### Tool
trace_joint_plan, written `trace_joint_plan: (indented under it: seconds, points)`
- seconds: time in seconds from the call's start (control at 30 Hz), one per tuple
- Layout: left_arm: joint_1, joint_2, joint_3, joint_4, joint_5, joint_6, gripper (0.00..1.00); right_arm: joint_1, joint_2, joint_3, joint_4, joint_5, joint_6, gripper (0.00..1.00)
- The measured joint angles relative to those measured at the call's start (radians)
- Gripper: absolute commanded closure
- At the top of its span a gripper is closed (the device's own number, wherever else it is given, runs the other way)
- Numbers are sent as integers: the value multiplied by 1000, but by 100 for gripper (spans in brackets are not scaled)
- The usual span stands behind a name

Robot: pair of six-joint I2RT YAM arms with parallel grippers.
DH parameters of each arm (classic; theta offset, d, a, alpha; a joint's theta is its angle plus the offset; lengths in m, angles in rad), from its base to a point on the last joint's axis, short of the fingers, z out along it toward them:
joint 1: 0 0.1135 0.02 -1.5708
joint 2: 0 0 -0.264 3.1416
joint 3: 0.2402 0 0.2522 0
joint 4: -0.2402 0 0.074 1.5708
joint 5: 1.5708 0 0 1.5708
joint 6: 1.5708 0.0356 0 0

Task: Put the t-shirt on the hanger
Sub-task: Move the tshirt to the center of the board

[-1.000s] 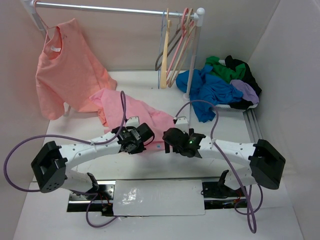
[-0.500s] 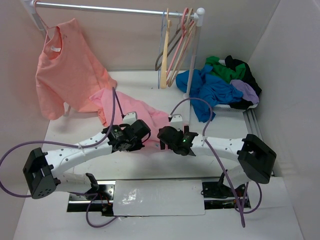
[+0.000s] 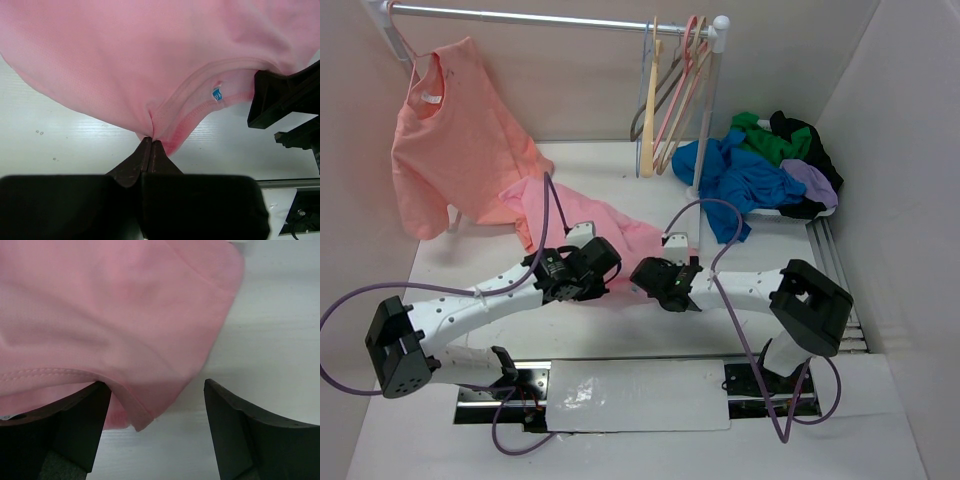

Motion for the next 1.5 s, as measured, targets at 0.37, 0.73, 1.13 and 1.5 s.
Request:
trace_joint_plan:
  seconds: [0.37,0.73,1.13,1.5]
  points:
    - [0,-21,2,-1,0,19,100,-29,-16,-10,-16,59,95,66]
    - [-7,-78,208,-93,32,97,100,29,-393,-31,-193,179,195,100]
    - [-23,-161,545,-206,163,256,100,65,-904,220,-390,148,69,100]
    - [328,79,304,-100,300,439,100,-149,-539,89,-241,-60,-102,100]
